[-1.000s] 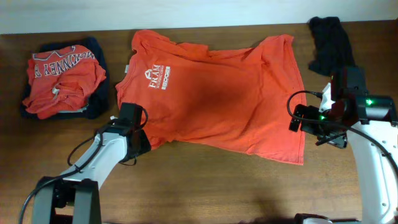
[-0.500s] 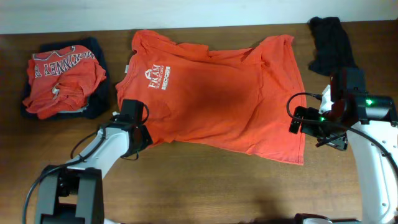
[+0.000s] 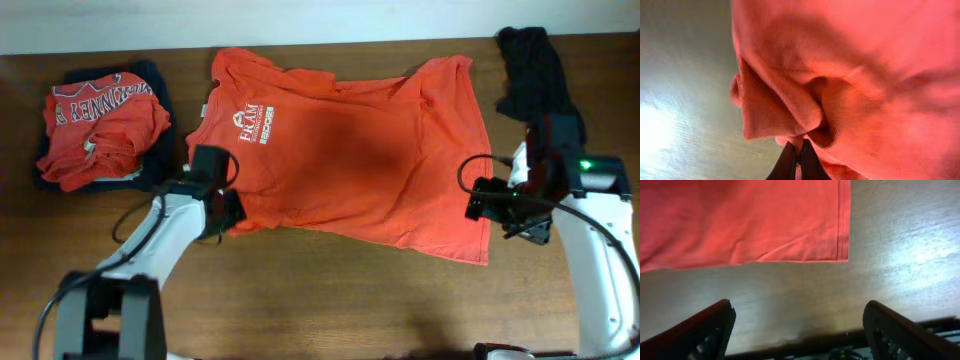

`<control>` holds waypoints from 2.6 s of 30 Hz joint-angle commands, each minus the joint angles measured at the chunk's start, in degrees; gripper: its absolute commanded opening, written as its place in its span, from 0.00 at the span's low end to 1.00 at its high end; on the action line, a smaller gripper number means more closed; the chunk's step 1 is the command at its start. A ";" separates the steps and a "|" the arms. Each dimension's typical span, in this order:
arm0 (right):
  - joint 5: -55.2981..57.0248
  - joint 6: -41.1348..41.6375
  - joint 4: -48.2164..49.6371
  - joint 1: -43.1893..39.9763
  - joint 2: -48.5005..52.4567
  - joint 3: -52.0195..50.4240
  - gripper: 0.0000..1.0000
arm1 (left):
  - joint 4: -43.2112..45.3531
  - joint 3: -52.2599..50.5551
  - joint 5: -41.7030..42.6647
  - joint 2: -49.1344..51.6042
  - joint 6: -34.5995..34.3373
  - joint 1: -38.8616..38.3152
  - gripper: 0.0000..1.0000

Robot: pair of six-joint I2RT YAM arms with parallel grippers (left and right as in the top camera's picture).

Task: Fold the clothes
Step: 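Grasp the bottom corners of the T-shirt with both grippers, then lift the T-shirt hem with both grippers and pull it upward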

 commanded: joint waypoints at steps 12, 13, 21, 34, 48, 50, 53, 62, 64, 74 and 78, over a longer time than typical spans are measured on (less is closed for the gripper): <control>-0.33 0.46 7.32 0.04 1.05 -12.79 0.70 | 7.65 5.79 -0.42 -5.40 2.16 3.65 0.01; -0.33 0.46 8.87 0.04 1.05 -14.12 0.68 | 8.13 5.81 -0.44 -5.40 2.16 4.00 0.01; -0.33 1.11 18.62 0.04 1.05 -24.24 0.63 | 9.07 6.10 -0.39 -5.40 2.16 7.72 0.01; 1.22 1.77 21.31 0.04 1.53 -25.38 0.63 | 10.27 6.10 -0.22 -5.40 2.19 9.81 0.00; 0.70 4.11 22.01 0.04 8.72 -25.38 0.63 | 10.64 6.10 -0.26 -5.40 2.84 9.81 0.01; 0.33 4.11 21.97 0.04 9.53 -25.38 0.62 | 10.64 6.10 -0.26 -5.40 2.84 9.81 0.01; -0.15 4.11 22.01 0.04 10.47 -25.44 0.62 | 10.67 6.10 -0.26 -5.40 2.84 9.81 0.01; -1.88 4.33 22.21 0.07 10.75 -25.44 0.49 | 10.64 6.10 -0.24 -5.40 2.86 9.81 0.01; -1.88 4.33 22.47 0.07 10.75 -25.53 0.43 | 10.60 6.10 -0.24 -5.40 2.86 9.81 0.01; -1.88 5.16 25.81 0.07 11.08 -26.77 0.36 | 9.38 6.10 -0.26 -5.40 2.86 9.81 0.01; -1.88 5.22 28.68 0.07 11.32 -29.18 0.43 | 8.94 6.10 -0.26 -5.40 2.86 9.81 0.00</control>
